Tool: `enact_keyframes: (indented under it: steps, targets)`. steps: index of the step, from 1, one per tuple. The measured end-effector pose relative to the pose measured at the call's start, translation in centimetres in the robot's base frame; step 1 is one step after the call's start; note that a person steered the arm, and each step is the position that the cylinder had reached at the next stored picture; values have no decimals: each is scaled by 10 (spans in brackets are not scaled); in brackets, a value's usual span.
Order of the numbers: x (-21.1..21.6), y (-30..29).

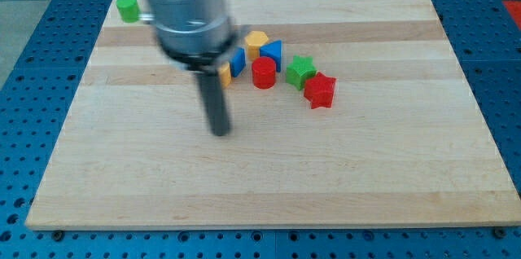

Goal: Push the yellow heart into the green circle

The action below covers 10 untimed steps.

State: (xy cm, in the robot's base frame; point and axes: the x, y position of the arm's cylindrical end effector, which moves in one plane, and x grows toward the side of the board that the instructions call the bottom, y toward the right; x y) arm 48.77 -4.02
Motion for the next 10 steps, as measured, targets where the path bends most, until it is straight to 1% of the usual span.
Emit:
enact_keyframes:
  steps: [1, 2, 4, 6, 7, 8, 9, 10]
  targets:
    - [-48, 27]
    - [-64, 9]
    - [-100, -49]
    - [-97, -114]
    - [-118, -143]
    - [-147, -146]
    - [-158, -135]
    - [-184, -143]
